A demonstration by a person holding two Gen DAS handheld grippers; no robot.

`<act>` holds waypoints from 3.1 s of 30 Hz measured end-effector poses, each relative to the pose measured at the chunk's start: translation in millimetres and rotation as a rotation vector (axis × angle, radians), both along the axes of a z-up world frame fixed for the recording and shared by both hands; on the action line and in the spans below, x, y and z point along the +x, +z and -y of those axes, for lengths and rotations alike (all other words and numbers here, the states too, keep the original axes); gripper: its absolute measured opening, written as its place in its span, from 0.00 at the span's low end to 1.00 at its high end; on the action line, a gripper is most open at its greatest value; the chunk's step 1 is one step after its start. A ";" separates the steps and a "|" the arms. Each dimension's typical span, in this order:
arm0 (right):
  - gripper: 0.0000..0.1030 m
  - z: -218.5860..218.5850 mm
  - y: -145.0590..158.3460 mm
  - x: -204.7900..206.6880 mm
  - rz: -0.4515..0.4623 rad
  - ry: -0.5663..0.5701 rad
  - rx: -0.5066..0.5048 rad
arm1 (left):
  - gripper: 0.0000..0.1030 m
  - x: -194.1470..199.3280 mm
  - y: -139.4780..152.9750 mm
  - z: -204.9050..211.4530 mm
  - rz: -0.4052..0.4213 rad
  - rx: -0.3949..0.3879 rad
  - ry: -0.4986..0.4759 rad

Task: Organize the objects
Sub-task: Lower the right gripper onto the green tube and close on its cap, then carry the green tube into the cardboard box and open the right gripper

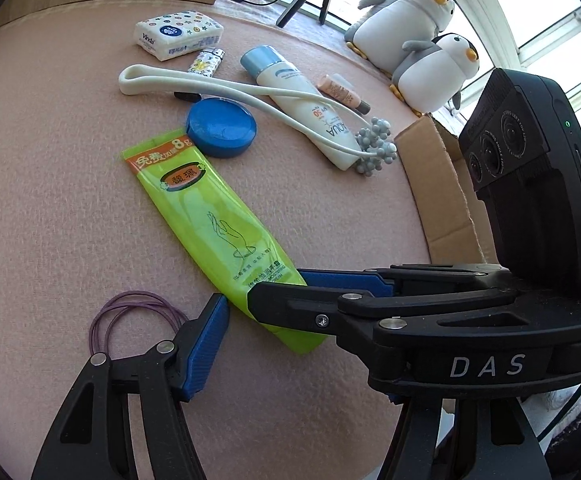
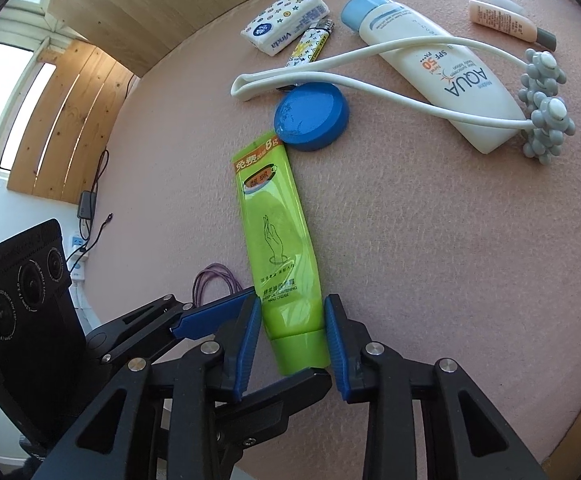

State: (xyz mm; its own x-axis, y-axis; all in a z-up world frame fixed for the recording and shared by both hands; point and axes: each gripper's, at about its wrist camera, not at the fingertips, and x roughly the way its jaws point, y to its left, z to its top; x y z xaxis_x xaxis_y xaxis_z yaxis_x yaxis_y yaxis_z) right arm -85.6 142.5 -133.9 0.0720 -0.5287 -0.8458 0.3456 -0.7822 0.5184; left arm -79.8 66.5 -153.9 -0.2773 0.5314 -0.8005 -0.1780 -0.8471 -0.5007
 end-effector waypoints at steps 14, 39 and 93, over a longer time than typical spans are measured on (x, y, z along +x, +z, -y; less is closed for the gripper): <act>0.29 -8.8 2.9 20.3 0.000 0.002 -0.005 | 0.64 20.0 3.6 -7.7 -0.003 0.003 -0.055; 0.29 -86.5 76.2 39.1 -0.173 -0.146 -0.047 | 0.61 28.5 71.3 -63.1 -0.142 0.025 -0.177; 0.44 -220.8 90.8 39.1 -0.274 -0.444 0.056 | 0.63 22.7 73.9 -179.0 -0.166 0.035 -0.340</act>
